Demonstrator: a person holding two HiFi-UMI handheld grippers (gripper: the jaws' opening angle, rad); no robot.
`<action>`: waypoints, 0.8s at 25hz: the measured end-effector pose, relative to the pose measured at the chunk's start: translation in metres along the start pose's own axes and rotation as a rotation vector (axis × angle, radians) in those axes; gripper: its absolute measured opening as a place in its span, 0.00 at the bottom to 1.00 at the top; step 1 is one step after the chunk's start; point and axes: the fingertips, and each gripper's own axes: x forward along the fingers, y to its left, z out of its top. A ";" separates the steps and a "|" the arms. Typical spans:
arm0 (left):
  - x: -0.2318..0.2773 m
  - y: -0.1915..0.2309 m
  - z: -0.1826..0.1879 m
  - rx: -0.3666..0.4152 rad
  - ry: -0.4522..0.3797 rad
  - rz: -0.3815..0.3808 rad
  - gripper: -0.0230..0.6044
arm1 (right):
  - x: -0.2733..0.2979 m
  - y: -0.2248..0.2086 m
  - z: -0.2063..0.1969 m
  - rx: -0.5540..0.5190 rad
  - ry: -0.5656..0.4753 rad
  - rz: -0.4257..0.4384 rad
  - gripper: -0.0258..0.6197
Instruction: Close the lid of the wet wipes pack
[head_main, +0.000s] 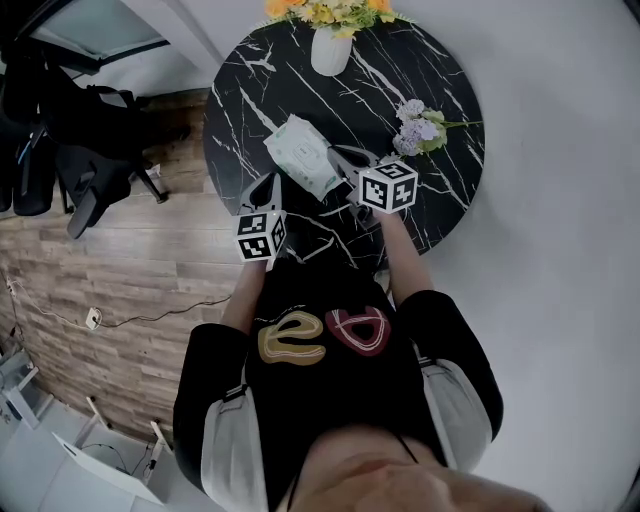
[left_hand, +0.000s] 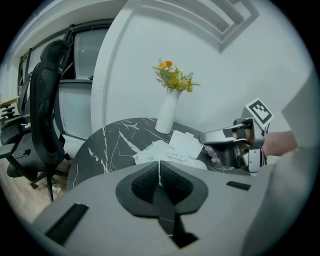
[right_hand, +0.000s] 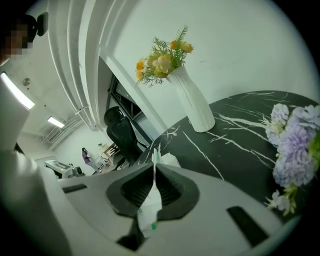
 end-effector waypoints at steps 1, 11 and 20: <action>-0.001 0.000 0.000 -0.003 -0.001 0.001 0.07 | 0.000 0.002 -0.001 -0.003 -0.002 0.001 0.07; -0.008 0.000 -0.003 -0.006 -0.009 0.008 0.07 | 0.003 0.019 -0.014 -0.057 0.016 0.006 0.08; -0.014 0.007 -0.003 -0.022 -0.019 0.024 0.07 | 0.009 0.026 -0.021 -0.062 0.015 -0.006 0.08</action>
